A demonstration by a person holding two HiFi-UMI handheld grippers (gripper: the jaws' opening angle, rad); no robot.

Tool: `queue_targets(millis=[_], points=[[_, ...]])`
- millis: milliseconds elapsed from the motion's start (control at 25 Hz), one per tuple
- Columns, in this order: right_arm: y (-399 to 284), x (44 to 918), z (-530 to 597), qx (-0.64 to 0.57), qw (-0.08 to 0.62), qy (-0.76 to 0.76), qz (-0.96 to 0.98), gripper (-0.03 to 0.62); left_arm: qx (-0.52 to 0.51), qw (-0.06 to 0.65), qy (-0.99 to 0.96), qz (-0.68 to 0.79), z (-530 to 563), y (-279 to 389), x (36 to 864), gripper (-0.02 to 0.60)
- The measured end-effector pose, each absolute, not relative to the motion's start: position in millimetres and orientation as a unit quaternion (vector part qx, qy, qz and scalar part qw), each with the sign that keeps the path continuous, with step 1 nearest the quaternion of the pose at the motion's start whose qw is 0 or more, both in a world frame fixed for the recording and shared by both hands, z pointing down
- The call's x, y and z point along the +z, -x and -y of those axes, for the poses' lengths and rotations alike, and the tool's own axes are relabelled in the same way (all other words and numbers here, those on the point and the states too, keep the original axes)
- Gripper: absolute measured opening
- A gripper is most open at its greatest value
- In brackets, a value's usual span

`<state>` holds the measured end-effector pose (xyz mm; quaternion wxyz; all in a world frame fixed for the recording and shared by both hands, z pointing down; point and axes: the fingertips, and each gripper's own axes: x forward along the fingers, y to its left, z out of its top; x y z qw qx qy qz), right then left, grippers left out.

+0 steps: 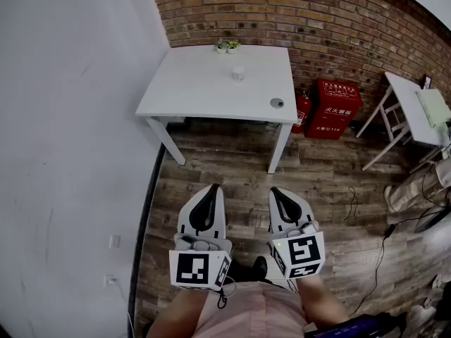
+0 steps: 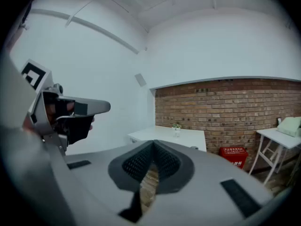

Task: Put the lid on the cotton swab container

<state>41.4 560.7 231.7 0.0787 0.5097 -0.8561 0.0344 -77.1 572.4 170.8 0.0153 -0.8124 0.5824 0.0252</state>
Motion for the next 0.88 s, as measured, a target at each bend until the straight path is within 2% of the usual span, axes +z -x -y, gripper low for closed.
queue_targets(millis=[440,480,520,560,880], points=[[-58.7,231.5,-559.9,0.028,0.065,-0.509,0.858,0.006,0.024,0.009,0.8,-0.6,-570.2,68.2,174.8,0.005],[-59.2,231.0,-559.8,0.028,0.063,-0.503,0.862,0.051,0.029,0.008,0.798,-0.602,-570.1,66.8,174.4,0.04],[-59.3,231.7,-559.4,0.03,0.064,-0.495,0.866,0.175,0.036,0.005,0.799,-0.601,-569.8,63.9,173.7,0.151],[-60.2,232.2,-558.8,0.031,0.066,-0.49,0.869,0.201,0.043,0.003,0.801,-0.597,-569.8,60.3,172.7,0.235],[-81.2,239.0,-547.1,0.026,0.068,-0.49,0.869,0.187,0.033,0.007,0.793,-0.608,-570.1,45.1,180.8,0.225]])
